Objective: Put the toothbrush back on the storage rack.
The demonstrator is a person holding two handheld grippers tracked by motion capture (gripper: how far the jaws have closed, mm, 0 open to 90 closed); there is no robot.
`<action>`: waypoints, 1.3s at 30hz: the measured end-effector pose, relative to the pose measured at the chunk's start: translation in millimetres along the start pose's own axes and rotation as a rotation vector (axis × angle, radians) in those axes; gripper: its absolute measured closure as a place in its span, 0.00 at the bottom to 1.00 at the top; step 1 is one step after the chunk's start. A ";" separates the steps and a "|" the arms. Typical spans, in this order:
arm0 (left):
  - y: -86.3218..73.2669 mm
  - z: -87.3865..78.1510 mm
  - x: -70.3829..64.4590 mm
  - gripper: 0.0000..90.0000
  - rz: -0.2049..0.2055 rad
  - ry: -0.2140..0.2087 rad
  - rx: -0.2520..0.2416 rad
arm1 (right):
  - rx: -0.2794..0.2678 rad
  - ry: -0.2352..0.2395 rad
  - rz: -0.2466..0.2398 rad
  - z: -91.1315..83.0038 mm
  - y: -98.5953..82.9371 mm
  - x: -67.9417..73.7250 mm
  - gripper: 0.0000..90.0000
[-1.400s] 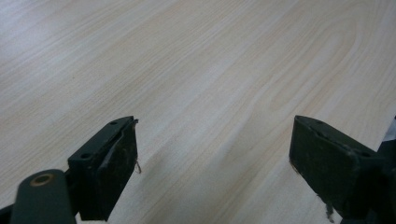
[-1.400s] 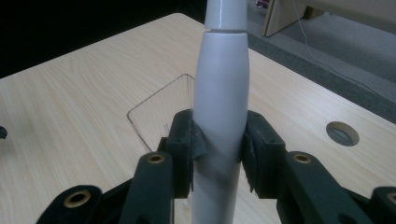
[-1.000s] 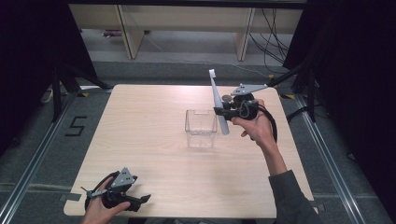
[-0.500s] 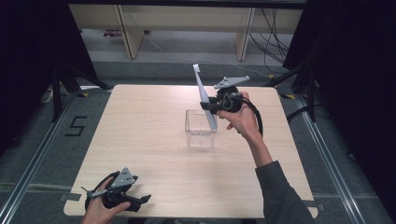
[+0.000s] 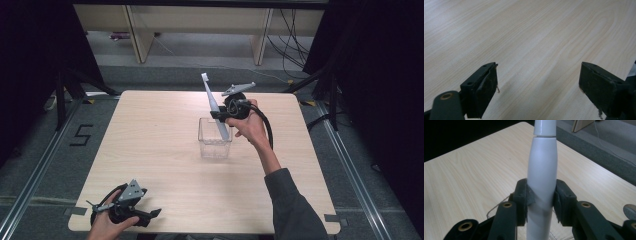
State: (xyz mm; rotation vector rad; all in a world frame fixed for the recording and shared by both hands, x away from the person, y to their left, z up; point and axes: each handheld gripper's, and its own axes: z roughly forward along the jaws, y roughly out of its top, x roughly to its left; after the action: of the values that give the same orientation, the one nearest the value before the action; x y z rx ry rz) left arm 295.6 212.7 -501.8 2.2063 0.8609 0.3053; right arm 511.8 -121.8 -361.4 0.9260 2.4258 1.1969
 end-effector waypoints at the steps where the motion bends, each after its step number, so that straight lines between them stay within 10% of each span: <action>1: 0.2 0.1 -0.2 0.17 -0.002 -0.001 -0.003 | 0.010 0.003 0.006 1.5 -0.6 0.4 0.74; 39: 0.1 0.0 -0.2 0.17 0.003 -0.003 0.000 | 0.167 0.003 -0.015 48.6 -25.0 8.9 0.74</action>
State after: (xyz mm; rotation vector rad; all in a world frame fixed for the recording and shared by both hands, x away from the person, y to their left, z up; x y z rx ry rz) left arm 295.5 212.5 -501.7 2.2077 0.8555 0.3035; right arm 519.0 -97.8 -410.8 0.9499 2.5613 1.0038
